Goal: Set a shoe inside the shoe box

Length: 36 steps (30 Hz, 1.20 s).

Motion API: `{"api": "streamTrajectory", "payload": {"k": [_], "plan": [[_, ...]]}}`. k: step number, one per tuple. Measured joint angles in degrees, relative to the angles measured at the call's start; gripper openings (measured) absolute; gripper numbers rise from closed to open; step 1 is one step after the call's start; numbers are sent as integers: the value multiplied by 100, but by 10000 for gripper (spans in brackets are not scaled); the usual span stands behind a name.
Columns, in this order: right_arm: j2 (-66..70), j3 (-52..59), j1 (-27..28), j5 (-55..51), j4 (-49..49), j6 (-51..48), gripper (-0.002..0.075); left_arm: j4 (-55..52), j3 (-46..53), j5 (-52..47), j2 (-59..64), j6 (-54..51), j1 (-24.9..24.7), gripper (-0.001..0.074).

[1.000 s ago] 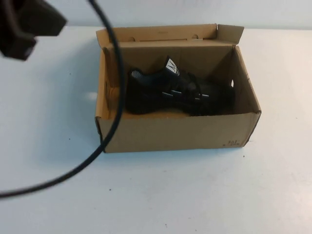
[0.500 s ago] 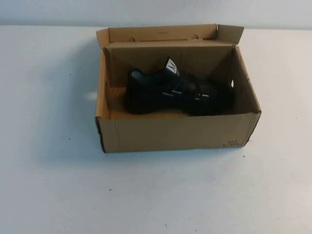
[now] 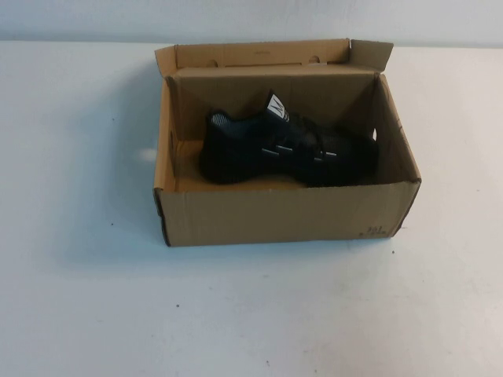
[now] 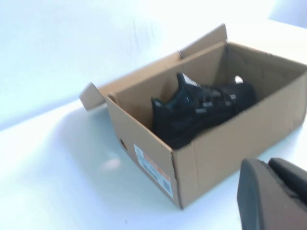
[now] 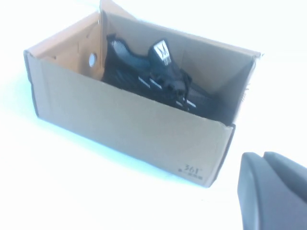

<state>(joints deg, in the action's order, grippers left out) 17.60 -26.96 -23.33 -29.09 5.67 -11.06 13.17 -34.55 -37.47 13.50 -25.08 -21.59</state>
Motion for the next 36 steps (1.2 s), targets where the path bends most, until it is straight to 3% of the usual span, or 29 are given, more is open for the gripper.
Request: {"api": "streamTrajectory", "payload": {"k": [23, 30, 36], "plan": [[-361, 1326, 0, -13, 569, 0, -17, -45, 199, 255, -12, 17, 0, -1], [-361, 1480, 0, -124, 569, 0, -17, -954, 1323, 1700, -204, -59, 0, -1], [-361, 1517, 0, -258, 569, 0, -17, -1098, 2151, 3140, -503, 290, 0, -1]]}}
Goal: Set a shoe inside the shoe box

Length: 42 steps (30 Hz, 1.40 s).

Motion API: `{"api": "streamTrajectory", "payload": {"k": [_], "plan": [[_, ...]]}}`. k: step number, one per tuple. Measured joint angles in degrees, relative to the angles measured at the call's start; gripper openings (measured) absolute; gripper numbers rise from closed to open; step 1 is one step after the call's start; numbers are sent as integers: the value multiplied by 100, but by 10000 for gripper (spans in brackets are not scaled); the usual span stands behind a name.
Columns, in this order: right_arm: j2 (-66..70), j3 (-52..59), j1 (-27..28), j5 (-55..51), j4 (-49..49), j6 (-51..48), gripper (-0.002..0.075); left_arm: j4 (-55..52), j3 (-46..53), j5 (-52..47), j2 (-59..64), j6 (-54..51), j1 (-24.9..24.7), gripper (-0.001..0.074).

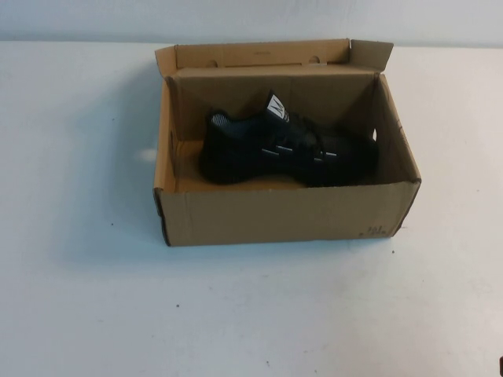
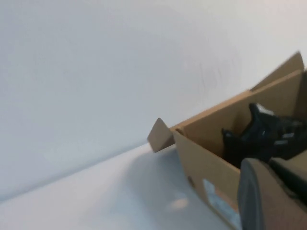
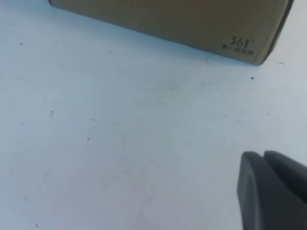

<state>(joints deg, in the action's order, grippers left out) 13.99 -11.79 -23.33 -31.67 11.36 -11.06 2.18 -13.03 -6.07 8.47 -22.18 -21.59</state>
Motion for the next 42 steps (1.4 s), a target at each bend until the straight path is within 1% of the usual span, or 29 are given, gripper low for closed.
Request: {"api": "streamTrajectory", "payload": {"k": [4, 6, 8, 10, 14, 17, 20, 22, 42], "plan": [[0, 0, 0, -3, 0, 0, -17, -218, 352, 171, -137, 1641, 0, -1], [0, 0, 0, -3, 0, 0, -17, -388, 545, 21, -302, 2107, 0, -1], [0, 0, 0, -3, 0, 0, -17, -452, 734, -118, -505, 2282, 0, -1], [0, 0, 0, -3, 2, 0, -17, -464, 961, -184, -739, 2358, 123, -1], [0, 0, 10, -3, 13, 0, -17, -466, 1386, -291, -898, 2425, 572, -1], [0, 0, 10, -13, 13, 0, -17, -490, 1447, -805, -901, 2447, 754, -1], [0, 0, 10, -13, 26, 0, -17, -516, 1447, -1427, -912, 2459, 796, -1], [0, 0, 10, -13, 38, 0, -17, -516, 1451, -1599, -912, 2459, 796, -1], [0, 0, 10, -13, 210, 0, -17, -535, 1451, -1609, -912, 2471, 796, -1]]}}
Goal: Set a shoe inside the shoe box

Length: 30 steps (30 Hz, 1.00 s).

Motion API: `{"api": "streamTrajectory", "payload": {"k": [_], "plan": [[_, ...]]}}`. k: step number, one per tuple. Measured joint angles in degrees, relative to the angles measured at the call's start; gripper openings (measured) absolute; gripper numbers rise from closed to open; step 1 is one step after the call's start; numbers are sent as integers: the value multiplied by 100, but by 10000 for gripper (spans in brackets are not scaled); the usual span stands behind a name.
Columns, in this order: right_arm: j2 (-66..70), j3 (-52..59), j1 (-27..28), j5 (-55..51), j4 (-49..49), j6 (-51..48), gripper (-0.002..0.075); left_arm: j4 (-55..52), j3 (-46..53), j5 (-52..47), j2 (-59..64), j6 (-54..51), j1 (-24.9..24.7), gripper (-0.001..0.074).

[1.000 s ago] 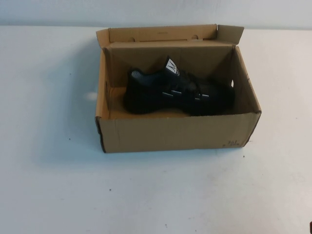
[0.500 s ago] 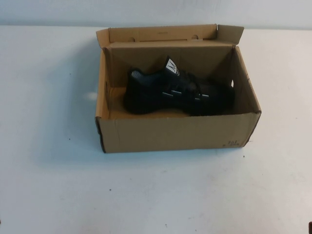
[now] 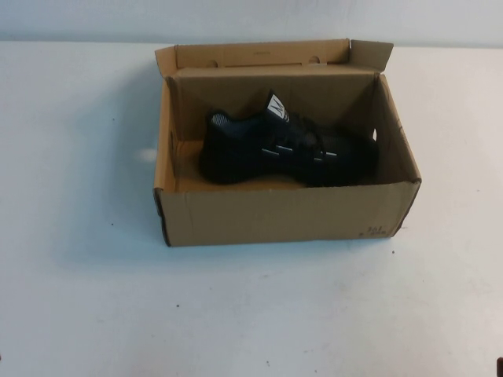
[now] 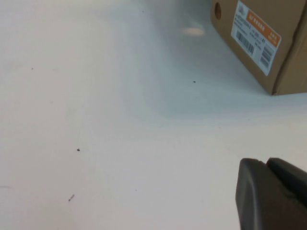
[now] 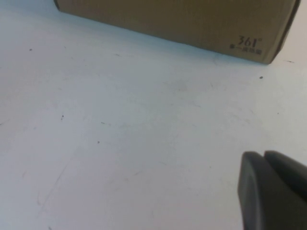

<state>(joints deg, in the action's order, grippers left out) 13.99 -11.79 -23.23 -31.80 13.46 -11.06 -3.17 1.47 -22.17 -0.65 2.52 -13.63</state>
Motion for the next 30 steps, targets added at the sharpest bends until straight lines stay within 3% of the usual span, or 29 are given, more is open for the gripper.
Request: {"api": "streamTrajectory", "payload": {"k": [3, 9, 16, 20, 30], "plan": [[-39, 0, 93, 0, 12, 0, -17, 0, 0, 0, 0, 9, 0, -1], [-499, 36, 940, 102, -609, 0, -17, -15, 0, -8, 0, 9, 0, -1], [-1420, 859, 1580, 882, -956, 0, -17, -18, 0, -8, 0, 9, 0, -1], [-1443, 1296, 1683, 1370, -929, 11, -17, -18, 0, -8, 0, 9, 0, -1], [-1443, 1320, 1699, 1219, -978, 471, -17, -18, 0, -8, 0, 9, 0, -1]]}}
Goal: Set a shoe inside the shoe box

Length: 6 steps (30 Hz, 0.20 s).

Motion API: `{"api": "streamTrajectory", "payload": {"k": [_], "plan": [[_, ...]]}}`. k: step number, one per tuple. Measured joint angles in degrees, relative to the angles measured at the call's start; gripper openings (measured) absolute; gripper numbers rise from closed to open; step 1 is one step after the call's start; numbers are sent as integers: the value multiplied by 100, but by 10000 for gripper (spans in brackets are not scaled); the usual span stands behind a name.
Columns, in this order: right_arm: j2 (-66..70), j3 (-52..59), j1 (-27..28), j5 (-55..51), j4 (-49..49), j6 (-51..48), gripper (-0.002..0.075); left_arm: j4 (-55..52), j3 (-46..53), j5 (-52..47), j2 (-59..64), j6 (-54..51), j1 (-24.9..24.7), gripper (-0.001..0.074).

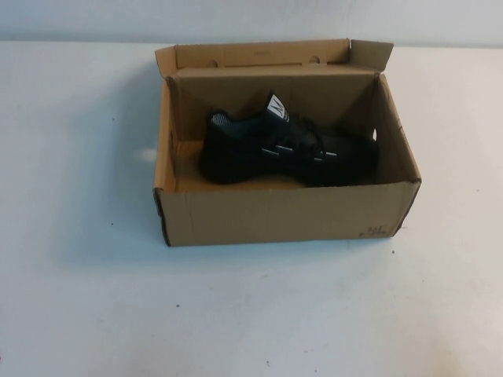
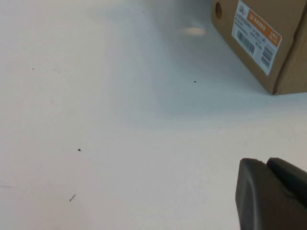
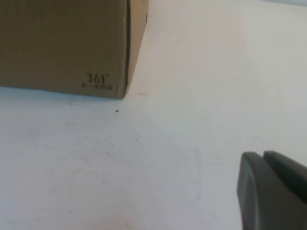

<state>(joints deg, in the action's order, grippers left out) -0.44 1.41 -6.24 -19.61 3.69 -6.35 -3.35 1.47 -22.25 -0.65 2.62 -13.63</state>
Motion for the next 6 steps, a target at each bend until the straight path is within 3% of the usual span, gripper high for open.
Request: {"api": "streamTrajectory", "payload": {"k": [6], "plan": [[0, 0, 0, -9, 31, 6, -17, 0, 0, 0, 0, 0, 0, -1]]}}
